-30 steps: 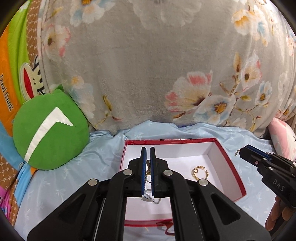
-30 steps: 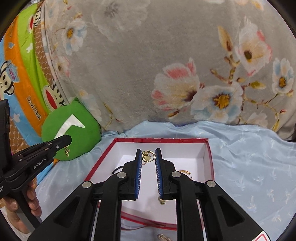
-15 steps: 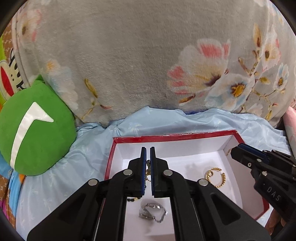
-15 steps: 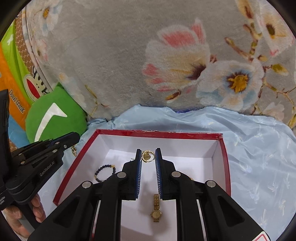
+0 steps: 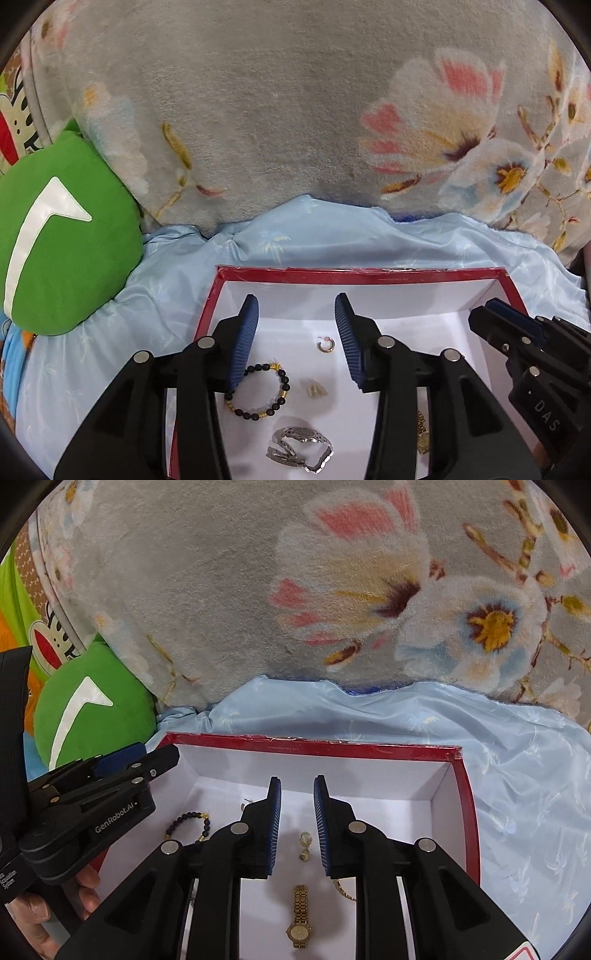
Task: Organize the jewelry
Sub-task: 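Open both tools to release the earrings inside the box, then withdraw both tools toward the silver ring and the pearl strand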
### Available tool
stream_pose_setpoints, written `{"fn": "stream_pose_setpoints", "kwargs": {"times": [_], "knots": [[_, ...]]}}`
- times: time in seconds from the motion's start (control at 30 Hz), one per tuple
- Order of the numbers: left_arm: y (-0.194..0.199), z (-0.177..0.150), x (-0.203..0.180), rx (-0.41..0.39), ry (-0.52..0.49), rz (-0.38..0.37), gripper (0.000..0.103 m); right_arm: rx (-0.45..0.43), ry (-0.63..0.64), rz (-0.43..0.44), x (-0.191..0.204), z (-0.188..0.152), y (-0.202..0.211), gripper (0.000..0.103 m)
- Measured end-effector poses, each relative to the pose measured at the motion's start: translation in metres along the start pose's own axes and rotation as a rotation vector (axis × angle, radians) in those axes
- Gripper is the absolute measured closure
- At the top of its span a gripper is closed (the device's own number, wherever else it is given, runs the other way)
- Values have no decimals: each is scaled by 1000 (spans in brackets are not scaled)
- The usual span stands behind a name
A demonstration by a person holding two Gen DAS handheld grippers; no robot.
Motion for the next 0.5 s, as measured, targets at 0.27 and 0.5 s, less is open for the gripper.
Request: {"fn": "stream_pose_setpoints", "kwargs": {"times": [0.27, 0.5], "knots": [[6, -2, 0, -5, -18, 12, 61, -8, -1, 3, 2, -1, 5, 84], [18, -5, 0, -11, -27, 14, 62, -18, -1, 4, 3, -4, 21, 84]]}}
Point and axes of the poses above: each gripper's, at about its wrist camera, not at the fingertips, and y roughly against the way its jaws point, x to its left, z to its top, the point moved 10 cm from there along -y, roughly the way its jaws point, and after that the axes turned 5 degrees about -y, right-handed, at the moved point
